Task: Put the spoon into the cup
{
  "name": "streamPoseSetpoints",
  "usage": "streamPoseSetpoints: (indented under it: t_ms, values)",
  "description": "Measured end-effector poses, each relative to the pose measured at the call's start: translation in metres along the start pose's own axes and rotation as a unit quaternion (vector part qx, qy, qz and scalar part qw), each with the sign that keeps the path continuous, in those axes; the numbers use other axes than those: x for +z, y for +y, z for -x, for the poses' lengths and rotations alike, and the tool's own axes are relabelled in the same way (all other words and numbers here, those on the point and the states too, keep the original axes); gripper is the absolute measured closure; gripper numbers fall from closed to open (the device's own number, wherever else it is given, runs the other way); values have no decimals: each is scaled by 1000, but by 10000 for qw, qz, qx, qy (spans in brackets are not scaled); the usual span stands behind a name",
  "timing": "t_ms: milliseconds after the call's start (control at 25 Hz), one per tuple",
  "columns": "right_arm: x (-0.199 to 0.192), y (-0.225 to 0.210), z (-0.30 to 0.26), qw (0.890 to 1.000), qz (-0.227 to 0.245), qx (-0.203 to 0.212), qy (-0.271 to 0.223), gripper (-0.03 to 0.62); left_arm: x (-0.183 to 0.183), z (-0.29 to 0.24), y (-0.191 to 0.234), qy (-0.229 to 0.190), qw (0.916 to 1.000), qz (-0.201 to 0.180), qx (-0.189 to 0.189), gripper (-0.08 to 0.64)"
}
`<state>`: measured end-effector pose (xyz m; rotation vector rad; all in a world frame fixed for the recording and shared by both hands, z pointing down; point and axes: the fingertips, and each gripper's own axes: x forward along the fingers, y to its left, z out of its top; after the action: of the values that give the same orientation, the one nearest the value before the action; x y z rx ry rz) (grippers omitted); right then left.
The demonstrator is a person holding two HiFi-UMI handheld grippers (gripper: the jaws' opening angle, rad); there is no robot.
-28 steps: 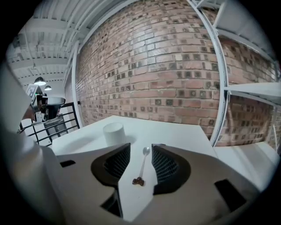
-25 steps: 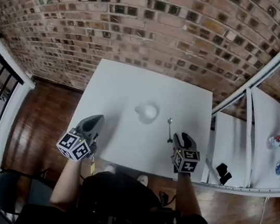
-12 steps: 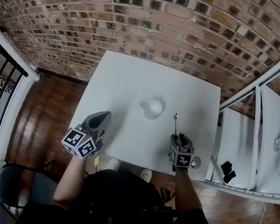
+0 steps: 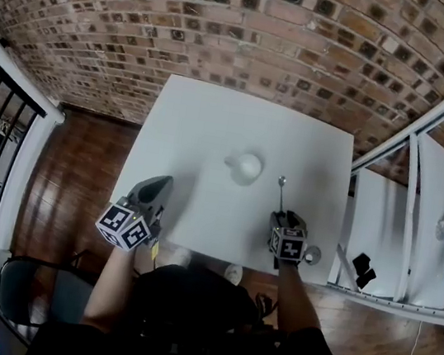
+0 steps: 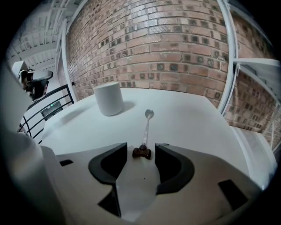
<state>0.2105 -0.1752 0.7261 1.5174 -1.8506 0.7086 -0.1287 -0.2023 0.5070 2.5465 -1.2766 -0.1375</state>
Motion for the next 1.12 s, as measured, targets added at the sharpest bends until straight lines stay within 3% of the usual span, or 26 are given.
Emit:
streamPoseSetpoints:
  t_ms: [280, 360, 560, 1120]
  values:
    - [-2, -2, 1, 9999, 84, -26, 88, 418, 1, 3, -2, -63, 10000, 11, 22, 557]
    - [-3, -3, 2, 9997, 84, -9, 226, 460, 3, 5, -1, -87, 10000, 8, 35, 557]
    - [-2, -4, 4, 9986, 287, 32, 433, 463, 5, 8, -1, -139, 9999, -5, 41, 557]
    - [67, -19, 59, 9951, 471, -223, -835, 463, 17, -5, -22, -251, 9991, -128, -302, 557]
